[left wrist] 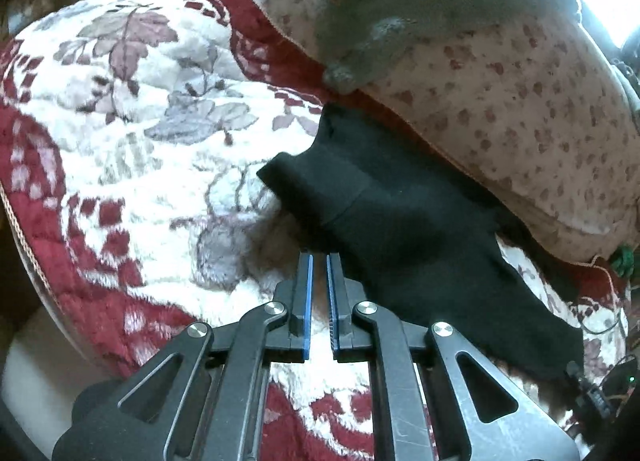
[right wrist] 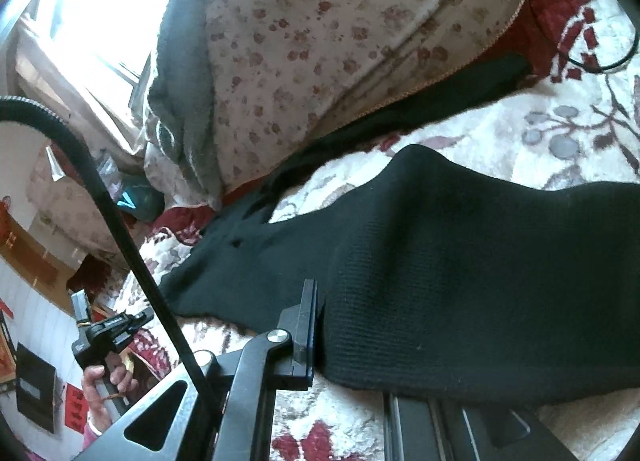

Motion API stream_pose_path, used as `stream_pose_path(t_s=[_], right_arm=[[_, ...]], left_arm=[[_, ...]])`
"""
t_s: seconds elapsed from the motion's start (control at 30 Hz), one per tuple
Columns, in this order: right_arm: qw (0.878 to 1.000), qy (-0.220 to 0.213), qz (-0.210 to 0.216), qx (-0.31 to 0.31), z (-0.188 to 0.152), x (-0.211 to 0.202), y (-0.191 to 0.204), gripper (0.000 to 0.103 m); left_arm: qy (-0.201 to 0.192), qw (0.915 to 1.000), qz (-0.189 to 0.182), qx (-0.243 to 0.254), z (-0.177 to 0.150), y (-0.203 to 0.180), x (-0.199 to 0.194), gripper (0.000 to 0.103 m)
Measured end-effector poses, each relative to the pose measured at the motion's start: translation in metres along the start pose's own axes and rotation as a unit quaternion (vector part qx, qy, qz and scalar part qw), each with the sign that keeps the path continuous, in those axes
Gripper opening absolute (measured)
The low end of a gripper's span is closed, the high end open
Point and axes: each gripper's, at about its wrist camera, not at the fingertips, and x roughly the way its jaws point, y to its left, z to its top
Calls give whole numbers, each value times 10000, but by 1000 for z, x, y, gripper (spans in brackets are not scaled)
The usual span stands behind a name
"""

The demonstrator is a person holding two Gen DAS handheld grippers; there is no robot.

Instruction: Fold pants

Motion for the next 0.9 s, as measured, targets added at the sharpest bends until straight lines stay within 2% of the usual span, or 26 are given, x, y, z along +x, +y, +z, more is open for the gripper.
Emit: stream_pose_path(t_s=[0.17,0.33,0.43,0.47,0.57,0.6,0.63,0.73,0.9], right_arm=[[9996,123,-264,-24,-3,7,-4,9],[9991,227,-280,237,-8,13,-15,10],[9986,280,-180,415,-5,12,-18,19],[9985,293,-161,427,-3,10,-17,25],[9989,281,-180,332,-3,2,-12,33],[9990,298,-208,277,-3,0,-10,37],[9989,328,-217,238,-3,-2,-9,38],[9989,362,-177,248,-6,-9,-9,41],[9991,365,-25,215,-11,-21,-8,41]], left_arm=[[55,9999,-105,-22,-5,-2,-3,6],[98,9997,-209,55,-10,-8,-4,6],[248,9992,-328,36,-13,-11,1,6],[313,9988,-387,23,-14,-12,4,7],[363,9981,-488,-1,-16,-14,8,28],[354,9976,-593,-68,-16,-14,10,41],[318,9966,-731,-192,-14,-13,11,50],[190,9963,-736,-402,-8,-11,13,50],[174,9976,-523,-422,3,-13,30,51]])
